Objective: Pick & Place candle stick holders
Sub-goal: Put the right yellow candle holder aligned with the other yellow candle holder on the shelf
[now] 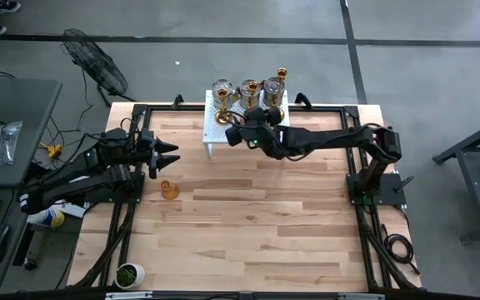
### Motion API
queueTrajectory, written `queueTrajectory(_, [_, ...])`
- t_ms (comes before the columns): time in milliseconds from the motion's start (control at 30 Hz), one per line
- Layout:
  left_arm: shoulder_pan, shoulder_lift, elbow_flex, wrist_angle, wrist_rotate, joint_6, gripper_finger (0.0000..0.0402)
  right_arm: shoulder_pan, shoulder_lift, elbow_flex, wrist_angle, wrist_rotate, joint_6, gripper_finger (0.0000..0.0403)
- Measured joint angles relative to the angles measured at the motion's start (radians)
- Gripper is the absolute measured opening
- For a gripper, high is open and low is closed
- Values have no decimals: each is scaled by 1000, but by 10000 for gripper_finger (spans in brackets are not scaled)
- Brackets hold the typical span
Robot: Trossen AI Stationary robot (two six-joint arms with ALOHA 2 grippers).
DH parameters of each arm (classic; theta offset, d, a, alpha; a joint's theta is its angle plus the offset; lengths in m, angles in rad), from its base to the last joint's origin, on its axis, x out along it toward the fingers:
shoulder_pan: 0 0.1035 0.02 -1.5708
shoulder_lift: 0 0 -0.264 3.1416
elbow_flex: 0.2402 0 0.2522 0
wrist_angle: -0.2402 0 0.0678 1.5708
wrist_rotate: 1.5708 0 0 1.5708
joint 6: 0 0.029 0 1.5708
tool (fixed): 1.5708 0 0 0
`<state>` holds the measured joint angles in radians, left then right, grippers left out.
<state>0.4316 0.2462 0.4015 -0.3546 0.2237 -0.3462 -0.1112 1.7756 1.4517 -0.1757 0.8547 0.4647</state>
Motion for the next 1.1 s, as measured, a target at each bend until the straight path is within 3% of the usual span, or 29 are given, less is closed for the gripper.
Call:
queueTrajectory(300, [0,0,0,0,0,0,223,33,-44,0,10,-52,-121,294])
queueTrajectory(467, [0,0,0,0,0,0,223,64,-44,-8,37,-240,-155,274])
queueTrajectory(633, [0,0,0,0,0,0,223,100,-44,-109,173,-312,-156,210])
queueTrajectory(1000, [0,0,0,0,0,0,223,152,-44,-340,424,-305,-155,31])
queueTrajectory(1100, [0,0,0,0,0,0,223,148,-43,-376,465,-293,-136,8])
